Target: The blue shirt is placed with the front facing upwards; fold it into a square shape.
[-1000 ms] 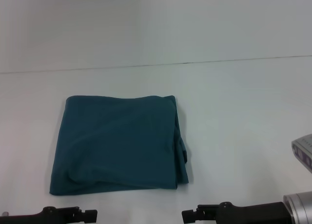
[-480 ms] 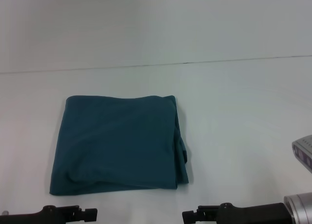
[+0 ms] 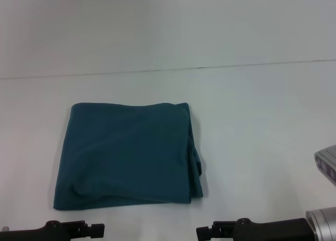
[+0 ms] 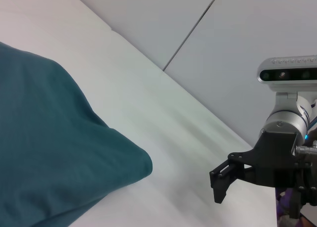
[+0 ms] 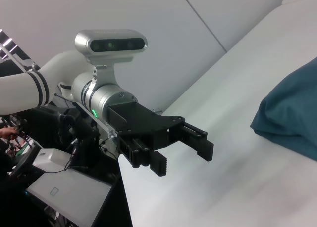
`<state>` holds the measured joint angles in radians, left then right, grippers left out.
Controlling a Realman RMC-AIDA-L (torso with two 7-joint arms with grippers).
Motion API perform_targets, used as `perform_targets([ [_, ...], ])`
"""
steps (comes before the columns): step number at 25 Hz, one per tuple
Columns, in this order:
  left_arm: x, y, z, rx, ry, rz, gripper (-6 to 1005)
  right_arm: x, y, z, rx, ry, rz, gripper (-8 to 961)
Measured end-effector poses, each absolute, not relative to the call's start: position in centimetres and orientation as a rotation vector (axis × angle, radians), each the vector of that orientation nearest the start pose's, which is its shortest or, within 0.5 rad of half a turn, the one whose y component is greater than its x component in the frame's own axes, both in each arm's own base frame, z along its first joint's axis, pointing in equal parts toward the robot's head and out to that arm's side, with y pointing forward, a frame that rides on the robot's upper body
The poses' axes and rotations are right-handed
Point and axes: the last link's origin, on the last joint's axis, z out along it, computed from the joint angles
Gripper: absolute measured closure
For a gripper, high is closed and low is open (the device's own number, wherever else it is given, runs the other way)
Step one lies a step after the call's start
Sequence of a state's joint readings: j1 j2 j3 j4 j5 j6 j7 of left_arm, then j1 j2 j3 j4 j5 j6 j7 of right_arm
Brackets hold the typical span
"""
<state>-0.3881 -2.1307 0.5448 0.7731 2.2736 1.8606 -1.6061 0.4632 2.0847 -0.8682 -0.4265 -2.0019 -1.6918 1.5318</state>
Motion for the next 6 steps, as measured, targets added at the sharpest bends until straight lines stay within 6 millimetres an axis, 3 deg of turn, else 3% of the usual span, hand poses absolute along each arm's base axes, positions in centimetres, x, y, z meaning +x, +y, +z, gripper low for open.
perform_targets([
  [6,-29.58,24.85,0.05,-2.848,-1.135,-0.674,268,27.30,25.22,-5.51,-2.960,1.193,0.800,8],
])
